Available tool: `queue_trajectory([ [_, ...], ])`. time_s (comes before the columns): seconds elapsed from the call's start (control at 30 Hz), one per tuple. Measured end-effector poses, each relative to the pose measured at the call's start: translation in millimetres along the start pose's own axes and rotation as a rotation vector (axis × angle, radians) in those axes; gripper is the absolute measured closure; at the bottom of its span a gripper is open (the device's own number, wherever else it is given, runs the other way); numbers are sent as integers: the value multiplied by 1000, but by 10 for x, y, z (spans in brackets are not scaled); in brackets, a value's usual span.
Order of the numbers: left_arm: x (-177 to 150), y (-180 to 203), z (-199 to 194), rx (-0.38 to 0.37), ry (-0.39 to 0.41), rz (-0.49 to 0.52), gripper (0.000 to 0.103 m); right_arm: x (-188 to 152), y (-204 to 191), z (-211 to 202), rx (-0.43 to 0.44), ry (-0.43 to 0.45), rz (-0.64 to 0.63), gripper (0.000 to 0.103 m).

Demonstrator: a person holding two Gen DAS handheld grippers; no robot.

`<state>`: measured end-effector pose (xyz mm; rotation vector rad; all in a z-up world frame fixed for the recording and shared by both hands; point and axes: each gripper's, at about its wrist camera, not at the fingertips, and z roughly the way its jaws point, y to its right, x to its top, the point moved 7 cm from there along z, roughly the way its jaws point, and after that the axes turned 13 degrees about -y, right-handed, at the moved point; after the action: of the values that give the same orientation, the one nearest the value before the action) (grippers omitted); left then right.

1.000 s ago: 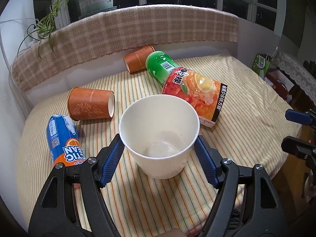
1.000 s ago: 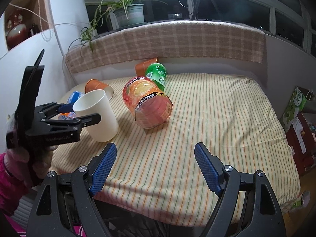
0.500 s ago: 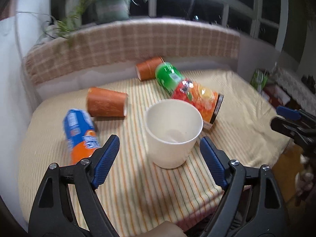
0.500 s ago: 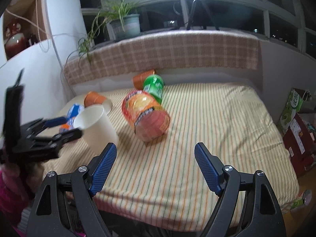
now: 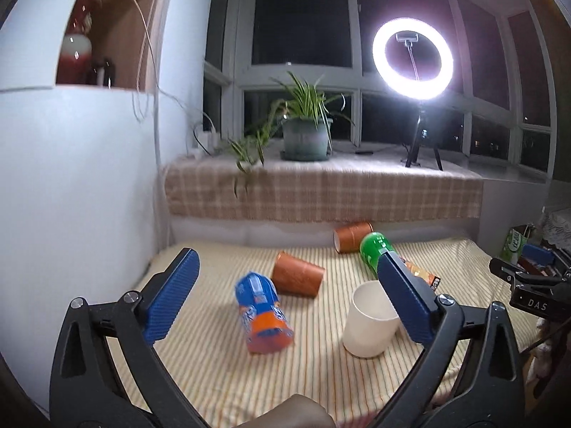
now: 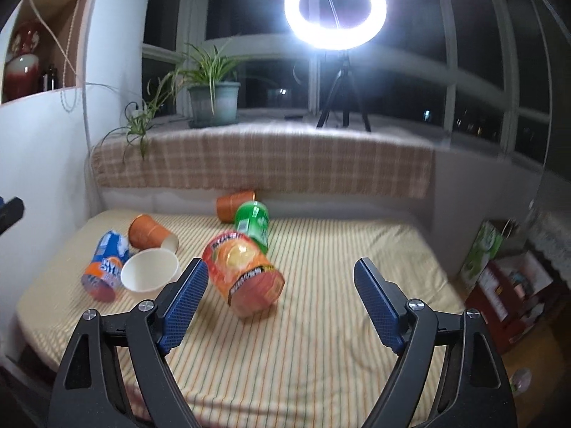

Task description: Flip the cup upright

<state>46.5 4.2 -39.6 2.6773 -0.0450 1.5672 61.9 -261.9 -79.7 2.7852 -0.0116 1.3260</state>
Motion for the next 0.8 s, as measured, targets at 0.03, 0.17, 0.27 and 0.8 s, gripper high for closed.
queue_trajectory([
  [0.03, 7, 0, -33, 4, 13, 1, 1, 19, -18, -35, -11, 15, -1, 18],
  [0.17, -5, 51, -95, 4, 25, 15, 0, 56, -37, -112, -16, 46, 13, 13],
  [0.27, -21, 92, -111, 10, 31, 30, 0, 77, -32, -144, -28, 63, 22, 7],
  [0.8, -101, 180, -109, 14, -4, 55, 0, 114, 0, -194, -44, 93, 41, 5],
])
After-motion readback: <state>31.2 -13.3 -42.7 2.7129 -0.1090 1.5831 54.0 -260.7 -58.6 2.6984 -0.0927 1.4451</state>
